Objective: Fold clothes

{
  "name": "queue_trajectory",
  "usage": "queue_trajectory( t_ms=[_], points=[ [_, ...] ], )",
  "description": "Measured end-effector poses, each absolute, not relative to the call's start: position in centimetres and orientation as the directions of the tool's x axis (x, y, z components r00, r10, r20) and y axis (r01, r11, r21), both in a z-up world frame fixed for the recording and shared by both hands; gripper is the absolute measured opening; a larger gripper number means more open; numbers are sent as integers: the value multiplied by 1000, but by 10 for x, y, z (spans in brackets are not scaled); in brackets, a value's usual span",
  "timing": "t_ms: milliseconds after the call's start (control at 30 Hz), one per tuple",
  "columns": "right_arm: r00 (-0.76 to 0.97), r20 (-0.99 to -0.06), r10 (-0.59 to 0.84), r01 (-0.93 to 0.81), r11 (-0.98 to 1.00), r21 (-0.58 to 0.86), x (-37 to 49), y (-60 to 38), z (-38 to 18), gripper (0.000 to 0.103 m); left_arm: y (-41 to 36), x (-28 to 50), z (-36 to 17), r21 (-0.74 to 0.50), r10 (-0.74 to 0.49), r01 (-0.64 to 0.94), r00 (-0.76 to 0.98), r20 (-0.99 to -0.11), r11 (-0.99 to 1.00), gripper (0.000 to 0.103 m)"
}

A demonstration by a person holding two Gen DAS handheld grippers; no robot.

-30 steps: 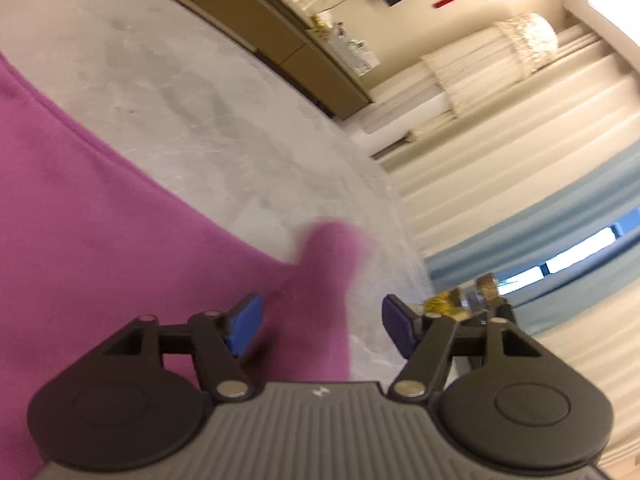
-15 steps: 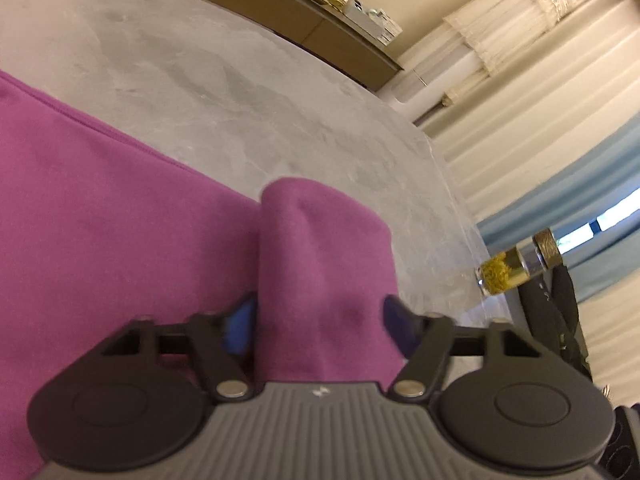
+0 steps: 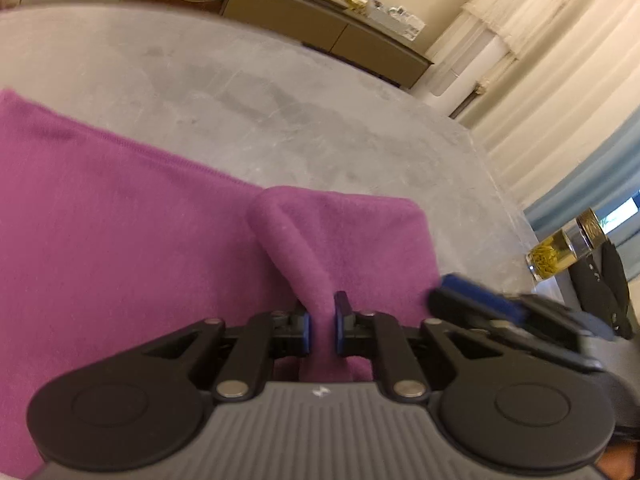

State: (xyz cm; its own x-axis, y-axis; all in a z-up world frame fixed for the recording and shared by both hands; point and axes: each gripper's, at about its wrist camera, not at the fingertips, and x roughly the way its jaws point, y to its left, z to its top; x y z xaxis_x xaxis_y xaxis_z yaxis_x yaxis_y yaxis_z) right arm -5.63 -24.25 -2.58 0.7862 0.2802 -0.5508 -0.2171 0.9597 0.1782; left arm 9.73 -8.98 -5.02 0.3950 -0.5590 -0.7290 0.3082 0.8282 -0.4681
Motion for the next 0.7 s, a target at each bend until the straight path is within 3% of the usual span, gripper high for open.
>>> queue_trajectory(
  t_ms=[267, 467, 567, 700],
  points=[
    [709, -644, 286, -262, 956, 135, -66, -224, -48, 18, -77, 104, -51, -519, -594, 290, 425, -683, 804, 22],
    [700, -673, 239, -313, 950, 13, -80, -203, -60, 20, -69, 88, -39, -456, -543, 295, 494, -680, 840, 27],
    [744, -620, 249, -284, 958, 44, -91, -211, -49, 20, -62, 67, -24, -433, -536, 317, 538, -651, 844, 29],
    [696, -674, 247, -284, 957, 57, -89, -211, -62, 24, -75, 36, -30, -341, -523, 414, 500, -690, 844, 30]
  ],
)
